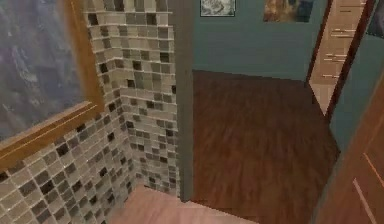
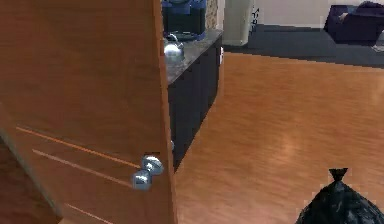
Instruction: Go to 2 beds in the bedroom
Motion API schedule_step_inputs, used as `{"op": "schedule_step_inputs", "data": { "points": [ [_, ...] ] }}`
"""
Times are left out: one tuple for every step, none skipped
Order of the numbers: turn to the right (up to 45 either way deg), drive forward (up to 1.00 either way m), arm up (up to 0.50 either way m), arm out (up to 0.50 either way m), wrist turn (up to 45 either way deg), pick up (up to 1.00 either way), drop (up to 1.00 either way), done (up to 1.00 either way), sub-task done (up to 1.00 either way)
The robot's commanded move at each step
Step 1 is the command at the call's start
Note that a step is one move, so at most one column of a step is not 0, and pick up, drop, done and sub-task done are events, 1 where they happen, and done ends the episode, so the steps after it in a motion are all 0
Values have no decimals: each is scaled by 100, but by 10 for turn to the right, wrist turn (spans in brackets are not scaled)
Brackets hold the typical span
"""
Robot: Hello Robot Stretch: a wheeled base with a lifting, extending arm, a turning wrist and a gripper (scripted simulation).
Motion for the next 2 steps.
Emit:
{"op": "schedule_step_inputs", "data": {
  "points": [
    [150,0,0,0,0,0,0,0,0],
    [0,45,0,0,0,0,0,0,0]
  ]
}}
